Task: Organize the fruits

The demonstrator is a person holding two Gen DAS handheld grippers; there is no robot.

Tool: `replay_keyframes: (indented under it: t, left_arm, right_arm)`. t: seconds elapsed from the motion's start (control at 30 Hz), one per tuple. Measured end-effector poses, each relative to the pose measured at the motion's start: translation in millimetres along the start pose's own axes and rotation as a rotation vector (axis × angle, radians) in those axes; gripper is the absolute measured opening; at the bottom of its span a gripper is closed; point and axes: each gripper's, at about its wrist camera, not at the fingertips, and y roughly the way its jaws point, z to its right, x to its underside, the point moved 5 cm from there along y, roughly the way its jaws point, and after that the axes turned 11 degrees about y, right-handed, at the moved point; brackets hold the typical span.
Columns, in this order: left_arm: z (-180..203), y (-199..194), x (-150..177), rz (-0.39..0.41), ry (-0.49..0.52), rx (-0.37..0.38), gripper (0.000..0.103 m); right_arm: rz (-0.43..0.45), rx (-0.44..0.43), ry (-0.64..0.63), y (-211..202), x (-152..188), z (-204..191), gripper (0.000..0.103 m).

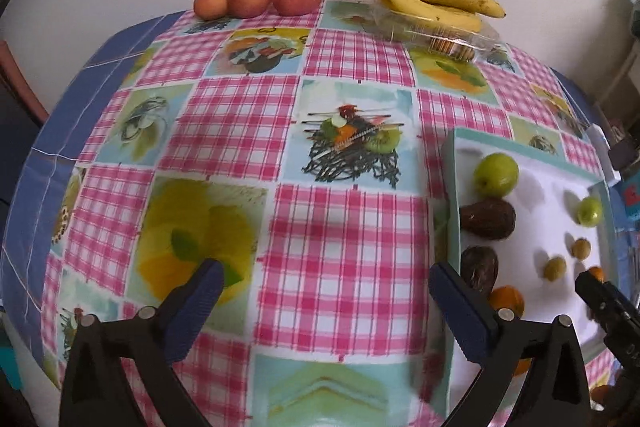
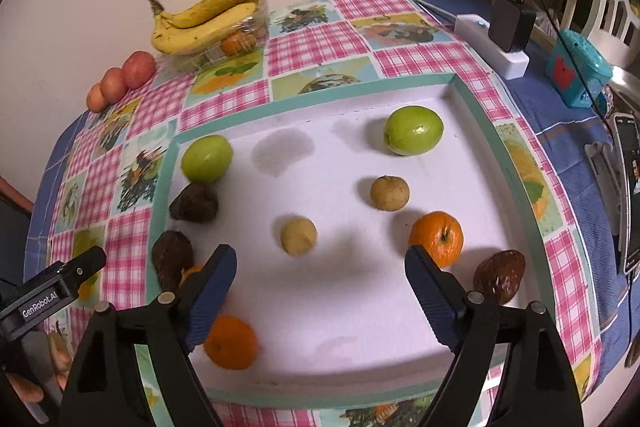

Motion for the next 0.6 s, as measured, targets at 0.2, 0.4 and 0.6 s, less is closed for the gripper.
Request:
replay_keyframes:
  t: [0.2, 0.4, 0.6]
  left_arm:
    - [-8.3, -30.8, 11.3, 0.046, 0.058, -0.15, 0.103]
    - [-16.3, -57.2, 26.3, 0.062, 0.097, -0.284, 0.103]
    - [-11.8, -73.9, 43.2, 0.063, 0.138, -0.243, 0.103]
  right_arm:
    - [0.035, -0.011, -0.048, -23.1, 17.5, -11.7, 0.087]
    - [0.078, 0.018, -0.098, -46.1, 40.0, -18.2, 0.087]
    - [0.135, 0.004, -0.086, -68.5, 43.2, -20.5, 0.087]
